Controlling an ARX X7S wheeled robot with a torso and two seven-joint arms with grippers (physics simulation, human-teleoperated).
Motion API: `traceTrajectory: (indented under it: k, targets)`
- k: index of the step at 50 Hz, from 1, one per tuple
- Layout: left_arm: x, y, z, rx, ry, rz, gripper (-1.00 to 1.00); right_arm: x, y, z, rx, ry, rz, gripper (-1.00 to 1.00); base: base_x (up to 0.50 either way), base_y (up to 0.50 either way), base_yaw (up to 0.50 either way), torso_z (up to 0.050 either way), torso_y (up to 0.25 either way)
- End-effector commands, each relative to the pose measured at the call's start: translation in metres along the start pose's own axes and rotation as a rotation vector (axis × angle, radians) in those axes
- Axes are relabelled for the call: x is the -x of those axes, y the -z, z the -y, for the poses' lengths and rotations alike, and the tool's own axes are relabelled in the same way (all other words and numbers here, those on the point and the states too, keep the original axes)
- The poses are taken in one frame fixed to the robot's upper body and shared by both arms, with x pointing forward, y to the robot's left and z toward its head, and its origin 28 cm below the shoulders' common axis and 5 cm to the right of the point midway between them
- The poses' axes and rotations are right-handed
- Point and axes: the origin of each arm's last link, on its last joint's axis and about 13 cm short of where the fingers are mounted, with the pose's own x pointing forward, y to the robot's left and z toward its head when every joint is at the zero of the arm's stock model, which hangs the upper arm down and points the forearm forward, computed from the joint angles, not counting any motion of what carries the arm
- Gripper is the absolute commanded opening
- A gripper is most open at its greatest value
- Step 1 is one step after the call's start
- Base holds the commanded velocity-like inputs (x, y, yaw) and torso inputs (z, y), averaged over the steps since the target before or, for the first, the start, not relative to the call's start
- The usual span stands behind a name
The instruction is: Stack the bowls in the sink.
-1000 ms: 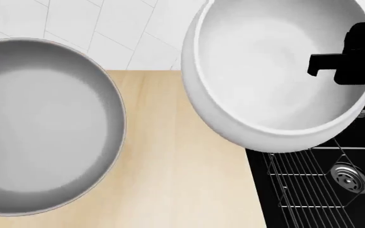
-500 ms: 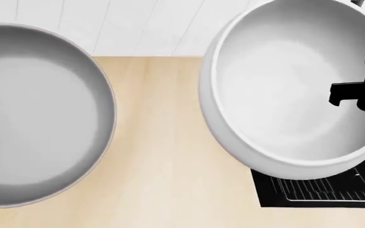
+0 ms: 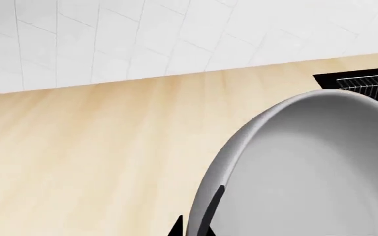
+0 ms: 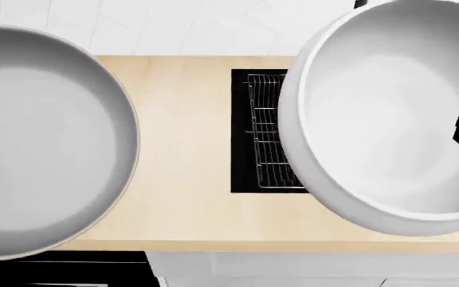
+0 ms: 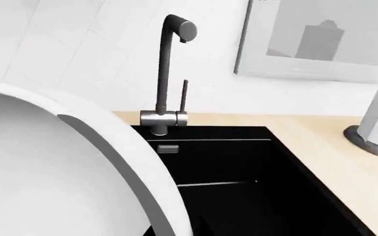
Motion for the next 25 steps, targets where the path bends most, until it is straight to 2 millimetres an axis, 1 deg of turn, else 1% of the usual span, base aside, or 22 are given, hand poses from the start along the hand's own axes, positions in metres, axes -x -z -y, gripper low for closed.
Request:
traceTrajectory:
  k: [1,11,17,25]
  targets:
    - [0.002,-0.002,-0.002,0.008,-0.012,0.025,-1.0,0.008,0.004,0.013,-0.032,0.069,0.025,-1.0,-0.18,-0.5,0.0,0.0,0.0]
    - [0.002,-0.003,-0.001,0.006,-0.01,0.026,-1.0,0.013,0.009,0.024,-0.051,0.126,0.019,-1.0,-0.15,-0.5,0.0,0.002,0.0]
    - [0.003,-0.003,-0.001,0.008,-0.011,0.029,-1.0,0.016,0.005,0.027,-0.071,0.165,0.035,-1.0,-0.11,-0.5,0.0,0.0,0.0]
    - [0.002,-0.004,-0.001,0.009,-0.011,0.032,-1.0,0.013,0.004,0.028,-0.083,0.208,0.044,-1.0,-0.01,-0.5,0.0,0.0,0.0]
